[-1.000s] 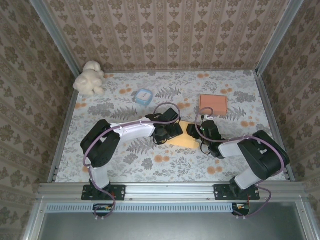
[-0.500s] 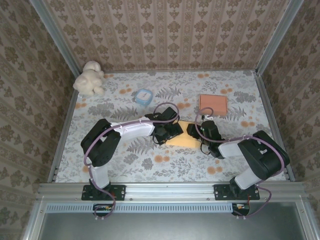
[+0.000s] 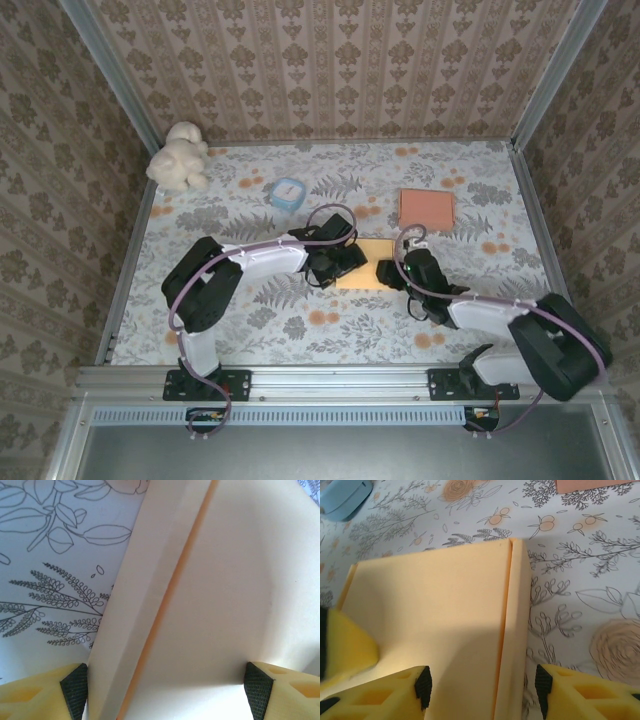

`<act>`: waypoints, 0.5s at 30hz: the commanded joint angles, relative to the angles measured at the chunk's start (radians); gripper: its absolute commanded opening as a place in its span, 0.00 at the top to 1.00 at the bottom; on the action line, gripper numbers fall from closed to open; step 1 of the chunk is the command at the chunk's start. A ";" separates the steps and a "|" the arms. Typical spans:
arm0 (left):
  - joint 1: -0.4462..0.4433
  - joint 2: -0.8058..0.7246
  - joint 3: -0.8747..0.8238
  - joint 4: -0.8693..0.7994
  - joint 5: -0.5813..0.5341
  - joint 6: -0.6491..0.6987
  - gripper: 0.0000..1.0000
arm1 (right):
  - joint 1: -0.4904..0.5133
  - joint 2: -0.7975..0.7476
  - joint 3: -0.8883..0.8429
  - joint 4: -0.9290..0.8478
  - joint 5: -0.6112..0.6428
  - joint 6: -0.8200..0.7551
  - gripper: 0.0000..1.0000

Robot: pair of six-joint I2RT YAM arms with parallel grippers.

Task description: Fold the paper box

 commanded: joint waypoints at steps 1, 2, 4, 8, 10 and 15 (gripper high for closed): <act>0.015 0.042 -0.033 -0.052 -0.041 -0.025 0.18 | 0.030 -0.109 -0.020 -0.177 0.077 -0.035 0.40; 0.015 0.042 -0.033 -0.052 -0.040 -0.024 0.18 | 0.037 -0.139 -0.025 -0.199 0.086 -0.037 0.41; 0.015 0.039 -0.033 -0.054 -0.043 -0.024 0.18 | 0.052 -0.193 -0.036 -0.242 0.099 -0.037 0.41; 0.016 0.038 -0.034 -0.058 -0.052 -0.021 0.18 | 0.059 -0.241 -0.063 -0.246 0.084 -0.021 0.42; 0.016 0.038 -0.035 -0.058 -0.054 -0.022 0.19 | 0.059 -0.233 -0.059 -0.240 0.069 -0.022 0.43; 0.016 0.038 -0.038 -0.060 -0.058 -0.022 0.19 | 0.059 -0.159 -0.050 -0.181 0.048 -0.023 0.42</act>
